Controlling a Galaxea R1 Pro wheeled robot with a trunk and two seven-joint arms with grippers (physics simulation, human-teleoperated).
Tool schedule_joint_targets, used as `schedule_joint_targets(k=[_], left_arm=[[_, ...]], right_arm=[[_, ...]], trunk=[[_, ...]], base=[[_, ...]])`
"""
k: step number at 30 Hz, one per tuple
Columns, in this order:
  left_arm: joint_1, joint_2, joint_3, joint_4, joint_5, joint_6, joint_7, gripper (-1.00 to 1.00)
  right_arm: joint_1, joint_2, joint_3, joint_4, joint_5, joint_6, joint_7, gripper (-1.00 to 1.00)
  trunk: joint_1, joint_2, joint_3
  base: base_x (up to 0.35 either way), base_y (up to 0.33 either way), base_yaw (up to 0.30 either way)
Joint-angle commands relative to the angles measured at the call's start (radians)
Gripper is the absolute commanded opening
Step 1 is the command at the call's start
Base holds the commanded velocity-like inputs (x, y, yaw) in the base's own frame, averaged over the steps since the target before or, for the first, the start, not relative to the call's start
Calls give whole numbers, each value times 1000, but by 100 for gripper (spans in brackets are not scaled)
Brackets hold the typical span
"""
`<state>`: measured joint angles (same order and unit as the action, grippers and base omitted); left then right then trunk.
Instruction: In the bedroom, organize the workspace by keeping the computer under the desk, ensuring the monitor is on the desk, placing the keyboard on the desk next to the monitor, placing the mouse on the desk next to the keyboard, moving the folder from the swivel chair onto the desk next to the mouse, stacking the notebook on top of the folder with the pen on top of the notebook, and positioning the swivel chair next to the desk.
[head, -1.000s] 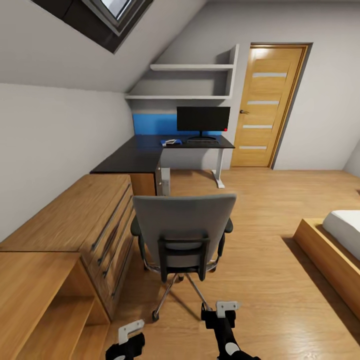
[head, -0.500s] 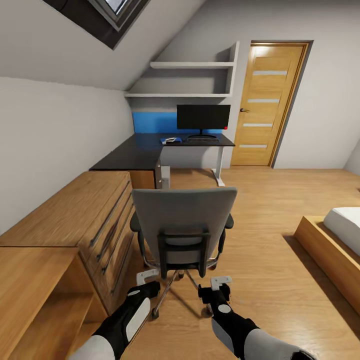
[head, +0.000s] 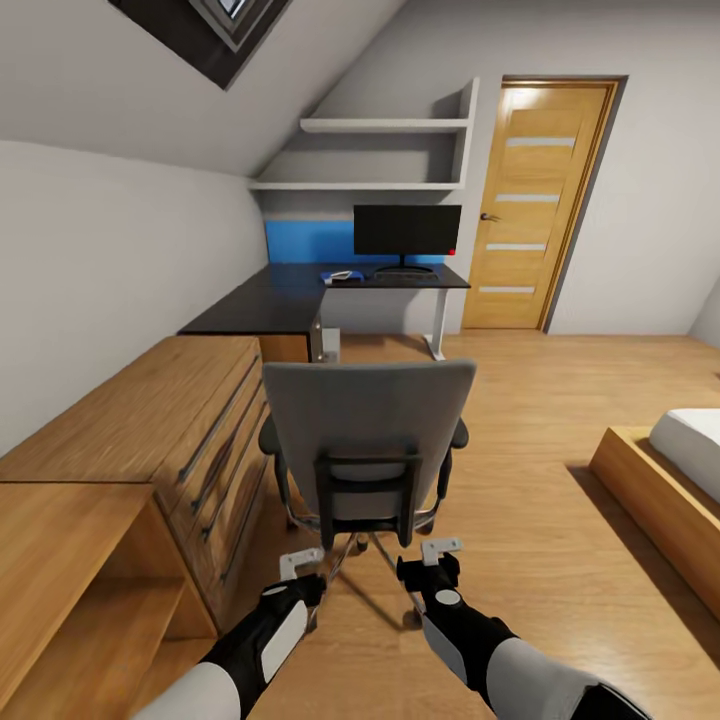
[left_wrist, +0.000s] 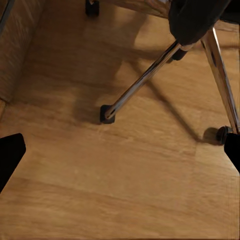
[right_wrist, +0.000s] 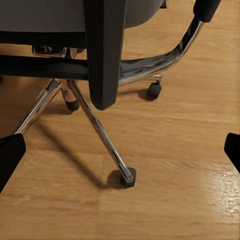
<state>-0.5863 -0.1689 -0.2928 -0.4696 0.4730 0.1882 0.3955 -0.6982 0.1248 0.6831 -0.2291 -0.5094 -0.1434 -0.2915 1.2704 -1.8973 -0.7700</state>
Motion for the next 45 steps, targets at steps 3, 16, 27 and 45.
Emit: schedule_joint_targets(k=[3, 16, 27, 45], left_arm=[[-1, -1, -9, 21, 6, -45, 8, 100], [-1, -6, -15, -83, -15, -79, 9, 100], [-1, -6, -16, -27, -19, -83, 8, 100], [-1, -6, -23, -17, -20, -87, 9, 100]], right_arm=[[-4, 1, 8, -1, -11, -4, -4, 100], [-15, -1, -69, 0, -11, -6, 73, 100], [-15, -2, -109, 4, -10, -33, 98, 100], [-14, -2, -109, 40, -1, -133, 100, 100]], trunk=[[11, -22, -10], [61, -113, -51], [103, -190, -86], [172, -316, -142]], base=[[0, 0, 0], [0, 0, 0], [0, 0, 0], [0, 0, 0]])
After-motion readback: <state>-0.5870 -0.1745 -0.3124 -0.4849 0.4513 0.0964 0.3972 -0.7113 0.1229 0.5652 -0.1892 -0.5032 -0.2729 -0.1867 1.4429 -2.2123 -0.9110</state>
